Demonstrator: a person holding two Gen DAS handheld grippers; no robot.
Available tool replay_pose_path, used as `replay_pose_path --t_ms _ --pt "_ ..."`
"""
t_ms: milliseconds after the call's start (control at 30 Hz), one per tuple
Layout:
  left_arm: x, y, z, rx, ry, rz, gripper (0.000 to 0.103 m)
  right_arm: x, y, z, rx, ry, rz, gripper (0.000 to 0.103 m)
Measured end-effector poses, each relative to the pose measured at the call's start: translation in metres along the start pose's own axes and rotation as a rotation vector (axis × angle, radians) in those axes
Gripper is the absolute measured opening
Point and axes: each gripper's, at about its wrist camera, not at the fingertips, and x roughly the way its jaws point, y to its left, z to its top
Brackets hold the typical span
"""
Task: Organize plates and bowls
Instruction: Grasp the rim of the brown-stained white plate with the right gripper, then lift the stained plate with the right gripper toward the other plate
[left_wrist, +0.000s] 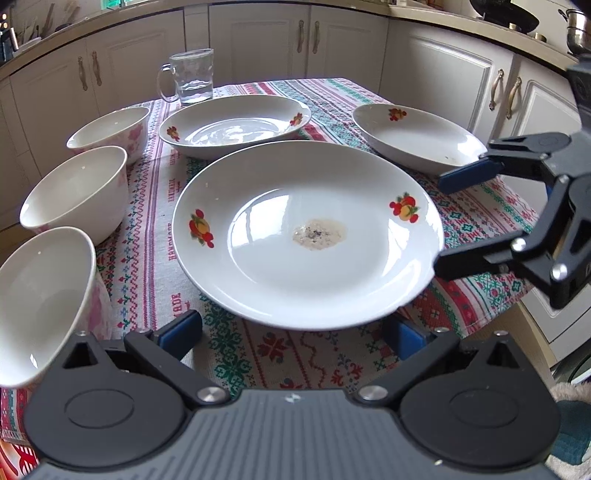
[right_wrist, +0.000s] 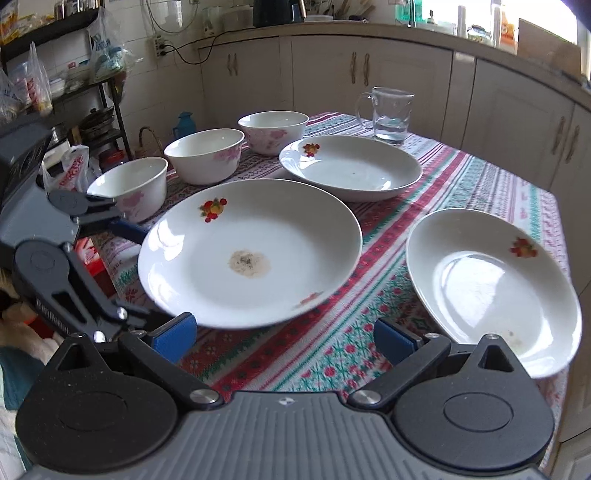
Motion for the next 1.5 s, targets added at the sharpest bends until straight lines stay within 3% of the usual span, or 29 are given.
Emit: replay_pose_path --t_ms 400,567,1233,1367,1500 --pt "-0.003 -0.008 0.0 0.012 -0.024 0.043 0.102 0.032 -0.014 0.049 0.029 0.095 0.046 0.103" --pt "-0.001 -0.006 0.003 0.009 -0.023 0.021 0.102 0.047 -0.026 0.064 0.066 0.145 0.085 0.103" --pt "0.007 -0.001 0.009 0.032 -0.009 -0.046 0.102 0.091 -0.047 0.093 0.05 0.271 0.198 0.103" --pt "0.007 -0.001 0.009 0.042 -0.007 -0.05 0.102 0.096 -0.051 0.095 0.056 0.304 0.273 0.103" --pt "0.008 -0.001 0.01 0.046 -0.006 -0.051 0.102 0.099 -0.053 0.098 0.058 0.318 0.295 0.103"
